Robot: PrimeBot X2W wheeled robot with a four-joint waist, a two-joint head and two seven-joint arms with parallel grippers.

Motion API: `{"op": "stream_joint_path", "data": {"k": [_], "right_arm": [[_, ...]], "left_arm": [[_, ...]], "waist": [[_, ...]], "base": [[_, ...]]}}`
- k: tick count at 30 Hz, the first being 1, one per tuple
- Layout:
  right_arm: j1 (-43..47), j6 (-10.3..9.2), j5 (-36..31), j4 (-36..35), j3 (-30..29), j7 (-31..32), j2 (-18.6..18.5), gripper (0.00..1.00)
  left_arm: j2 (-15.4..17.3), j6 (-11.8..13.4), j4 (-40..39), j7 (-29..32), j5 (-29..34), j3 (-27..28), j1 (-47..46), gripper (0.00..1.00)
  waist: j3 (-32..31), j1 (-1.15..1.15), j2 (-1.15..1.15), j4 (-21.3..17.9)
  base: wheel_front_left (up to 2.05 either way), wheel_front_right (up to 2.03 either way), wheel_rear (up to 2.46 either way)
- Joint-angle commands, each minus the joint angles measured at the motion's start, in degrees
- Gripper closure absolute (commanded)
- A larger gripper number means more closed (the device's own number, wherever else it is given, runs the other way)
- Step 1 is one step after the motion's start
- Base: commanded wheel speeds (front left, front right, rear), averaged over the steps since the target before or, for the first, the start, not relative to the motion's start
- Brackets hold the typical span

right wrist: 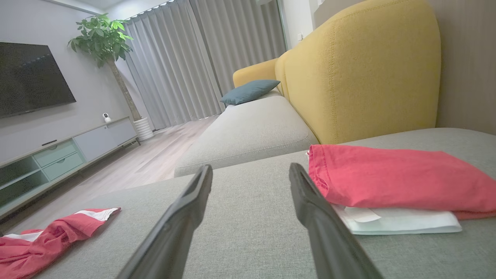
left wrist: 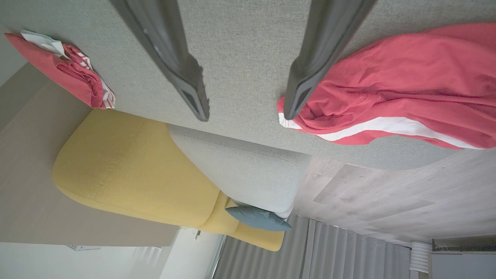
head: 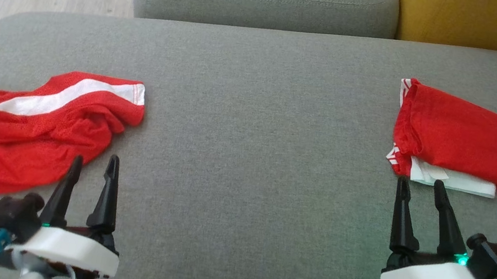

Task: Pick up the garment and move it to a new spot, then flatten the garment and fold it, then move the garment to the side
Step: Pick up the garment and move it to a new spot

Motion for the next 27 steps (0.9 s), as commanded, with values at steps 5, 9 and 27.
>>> {"op": "stream_joint_path", "data": {"k": [5,9,27], "right_arm": [[-1.3,0.11,0.7,-1.8,1.4,-0.7,-0.1,0.00],[-0.8,0.11,0.6,-1.4,1.6,-0.7,-0.1,0.00],[0.1,0.11,1.9,0.2,5.3,-0.7,-0.1,0.00]], "left_arm": [[0.4,-0.1,-1.6,-0.4,0.0,1.7,-3.1,0.00],[0.4,0.0,-1.4,-0.4,-0.1,1.7,-3.3,0.00],[0.4,-0.1,-1.3,-0.4,0.2,7.4,-2.7,0.00]], "waist": [[-0.1,0.00,0.00,1.6],[-0.6,0.00,0.00,4.4],[-2.8,0.00,0.00,18.5]], "base": [[0.00,0.00,0.00],[0.00,0.00,0.00],[0.00,0.00,0.00]]}}
